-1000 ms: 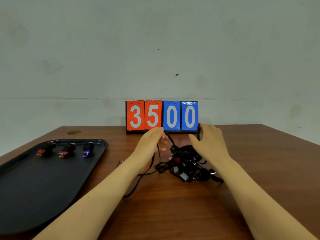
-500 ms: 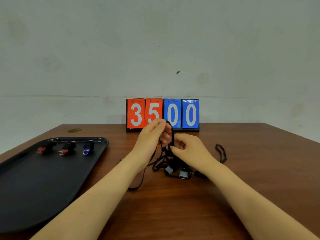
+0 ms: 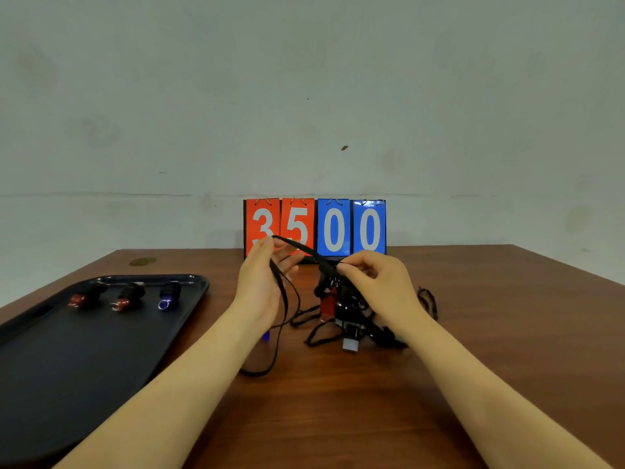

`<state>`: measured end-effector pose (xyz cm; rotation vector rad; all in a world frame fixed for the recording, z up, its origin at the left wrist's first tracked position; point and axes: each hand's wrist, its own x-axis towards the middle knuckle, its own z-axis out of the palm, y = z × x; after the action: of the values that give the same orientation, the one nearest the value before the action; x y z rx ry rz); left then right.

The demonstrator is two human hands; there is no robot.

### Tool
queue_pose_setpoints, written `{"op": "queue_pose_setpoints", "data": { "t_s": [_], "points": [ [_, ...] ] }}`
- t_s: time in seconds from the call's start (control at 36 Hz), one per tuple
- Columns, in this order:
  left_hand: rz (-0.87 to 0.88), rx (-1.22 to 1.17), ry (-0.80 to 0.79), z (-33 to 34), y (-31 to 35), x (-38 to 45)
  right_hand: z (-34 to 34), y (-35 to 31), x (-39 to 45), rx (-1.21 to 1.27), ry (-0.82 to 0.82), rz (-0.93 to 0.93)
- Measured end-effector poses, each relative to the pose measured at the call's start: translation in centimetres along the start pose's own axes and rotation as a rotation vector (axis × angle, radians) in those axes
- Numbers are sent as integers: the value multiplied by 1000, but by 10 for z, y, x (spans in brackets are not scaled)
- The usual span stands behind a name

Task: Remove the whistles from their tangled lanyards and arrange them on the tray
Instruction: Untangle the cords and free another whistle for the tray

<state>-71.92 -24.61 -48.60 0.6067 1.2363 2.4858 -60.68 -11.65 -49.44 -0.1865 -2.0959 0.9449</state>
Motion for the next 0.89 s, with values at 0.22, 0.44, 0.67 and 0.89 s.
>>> {"op": "queue_pose_setpoints", "data": {
  "t_s": [0.22, 0.44, 0.67, 0.89],
  "points": [
    [-174, -303, -22, -10, 1, 5, -7, 0, 5, 387, 108, 147],
    [-71, -51, -88, -3, -1, 0, -14, 4, 11, 694, 165, 324],
    [-13, 93, -175, 2, -2, -9, 0, 11, 2, -223, 5, 9],
    [-7, 65, -184, 2, 2, -9, 8, 5, -4, -253, -115, -126]
  ]
}}
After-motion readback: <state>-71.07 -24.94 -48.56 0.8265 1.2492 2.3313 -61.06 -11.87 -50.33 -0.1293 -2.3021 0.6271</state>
